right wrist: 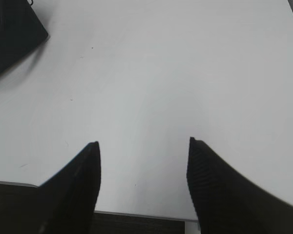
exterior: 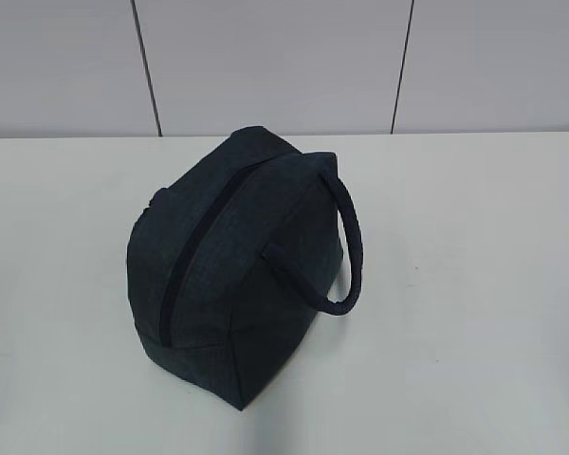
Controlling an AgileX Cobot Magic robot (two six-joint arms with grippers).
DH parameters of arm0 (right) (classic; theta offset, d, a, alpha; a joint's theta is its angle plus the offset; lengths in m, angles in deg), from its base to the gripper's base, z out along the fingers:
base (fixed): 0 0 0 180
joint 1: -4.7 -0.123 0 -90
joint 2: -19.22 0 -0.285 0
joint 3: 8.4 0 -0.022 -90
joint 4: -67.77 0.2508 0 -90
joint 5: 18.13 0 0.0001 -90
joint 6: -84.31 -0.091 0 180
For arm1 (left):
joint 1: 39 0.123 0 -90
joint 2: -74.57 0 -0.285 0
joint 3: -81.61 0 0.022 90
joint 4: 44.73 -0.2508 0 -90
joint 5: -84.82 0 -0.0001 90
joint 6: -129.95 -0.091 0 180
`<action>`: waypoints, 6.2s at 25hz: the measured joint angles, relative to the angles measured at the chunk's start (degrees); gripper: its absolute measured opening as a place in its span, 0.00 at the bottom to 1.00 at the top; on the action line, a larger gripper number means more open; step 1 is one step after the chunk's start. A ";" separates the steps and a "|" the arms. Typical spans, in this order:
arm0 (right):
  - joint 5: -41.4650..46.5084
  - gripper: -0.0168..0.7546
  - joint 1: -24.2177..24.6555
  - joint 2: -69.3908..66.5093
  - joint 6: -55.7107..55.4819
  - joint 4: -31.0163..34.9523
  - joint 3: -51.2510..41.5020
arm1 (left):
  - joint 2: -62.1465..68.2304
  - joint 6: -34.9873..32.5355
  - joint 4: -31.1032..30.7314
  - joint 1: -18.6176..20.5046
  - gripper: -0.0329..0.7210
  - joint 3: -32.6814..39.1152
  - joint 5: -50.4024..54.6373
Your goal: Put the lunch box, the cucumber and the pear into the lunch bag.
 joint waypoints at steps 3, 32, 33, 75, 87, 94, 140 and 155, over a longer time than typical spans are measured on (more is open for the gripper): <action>0.00 0.60 0.00 0.00 0.00 0.00 0.00 | 0.00 0.00 -1.32 0.00 0.46 0.00 0.00; 0.00 0.60 0.00 0.00 0.09 0.00 0.00 | 0.00 0.00 -1.52 1.57 0.41 0.00 0.00; 0.00 0.60 0.00 0.00 0.09 0.00 0.00 | 0.00 0.00 -1.52 1.98 0.41 0.00 0.00; -0.02 0.60 0.00 0.00 0.09 0.00 0.00 | 0.00 0.00 -1.52 2.09 0.41 0.00 0.00; -0.02 0.60 0.00 0.00 0.09 0.00 0.00 | 0.00 0.00 -1.18 2.09 0.41 0.00 0.00; -0.02 0.60 0.00 0.00 0.09 0.00 0.00 | 0.00 0.00 0.47 2.09 0.41 0.00 0.00; -0.02 0.60 0.00 0.00 0.09 0.00 0.00 | 0.00 -0.06 -3.87 2.09 0.41 0.00 0.00; -0.02 0.60 0.00 0.00 0.09 0.00 0.00 | 0.00 -0.06 -3.87 2.09 0.41 0.00 0.00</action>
